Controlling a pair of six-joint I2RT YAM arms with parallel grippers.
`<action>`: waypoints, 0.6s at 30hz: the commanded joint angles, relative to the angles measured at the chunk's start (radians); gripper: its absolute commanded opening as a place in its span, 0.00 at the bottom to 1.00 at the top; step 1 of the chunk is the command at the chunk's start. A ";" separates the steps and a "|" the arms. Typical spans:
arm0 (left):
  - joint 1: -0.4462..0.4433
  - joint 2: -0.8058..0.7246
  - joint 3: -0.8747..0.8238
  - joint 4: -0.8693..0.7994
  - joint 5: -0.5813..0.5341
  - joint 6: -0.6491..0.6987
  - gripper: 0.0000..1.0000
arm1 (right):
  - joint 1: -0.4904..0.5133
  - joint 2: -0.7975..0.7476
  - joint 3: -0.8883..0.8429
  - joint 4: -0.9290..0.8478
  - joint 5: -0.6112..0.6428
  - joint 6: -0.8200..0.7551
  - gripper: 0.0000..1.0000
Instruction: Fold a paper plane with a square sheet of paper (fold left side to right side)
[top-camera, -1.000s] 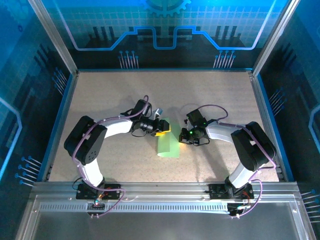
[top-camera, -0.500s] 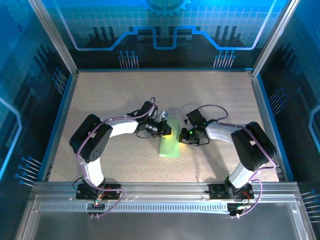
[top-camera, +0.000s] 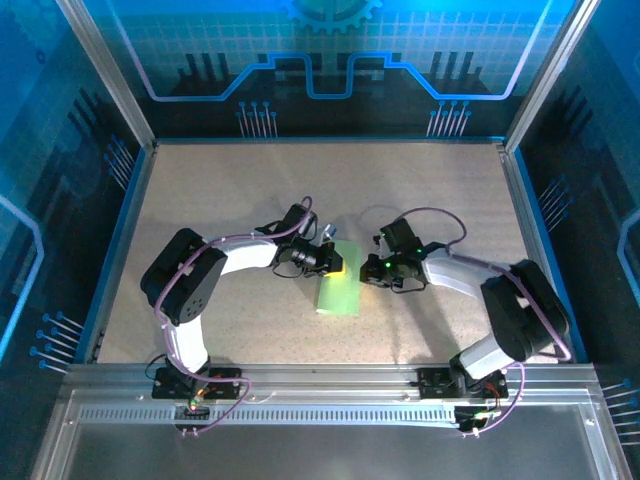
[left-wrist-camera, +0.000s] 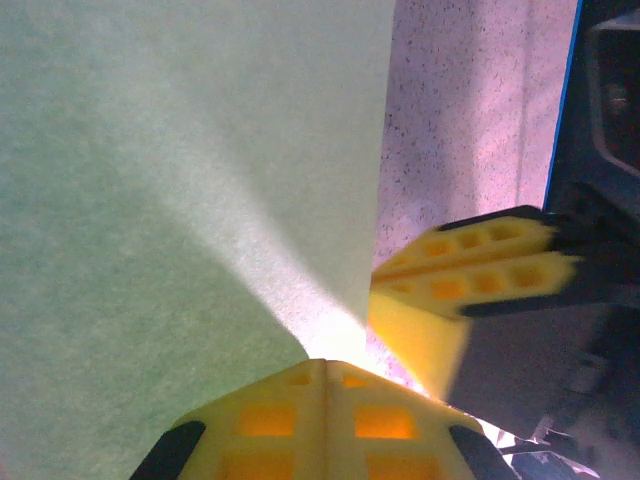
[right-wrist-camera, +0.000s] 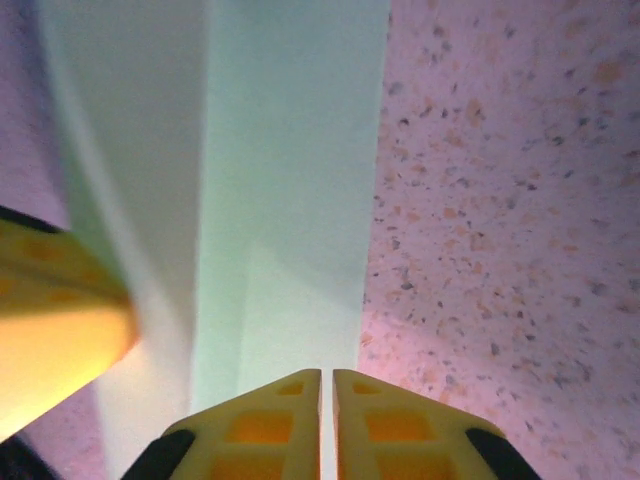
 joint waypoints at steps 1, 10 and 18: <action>-0.007 -0.002 0.028 -0.009 -0.008 -0.003 0.04 | -0.036 -0.085 -0.059 0.057 -0.071 0.002 0.21; -0.007 0.000 0.032 -0.015 -0.008 0.002 0.04 | -0.034 -0.070 -0.136 0.309 -0.216 0.096 0.32; -0.007 0.000 0.037 -0.022 -0.011 0.009 0.04 | 0.001 0.020 -0.141 0.426 -0.231 0.143 0.32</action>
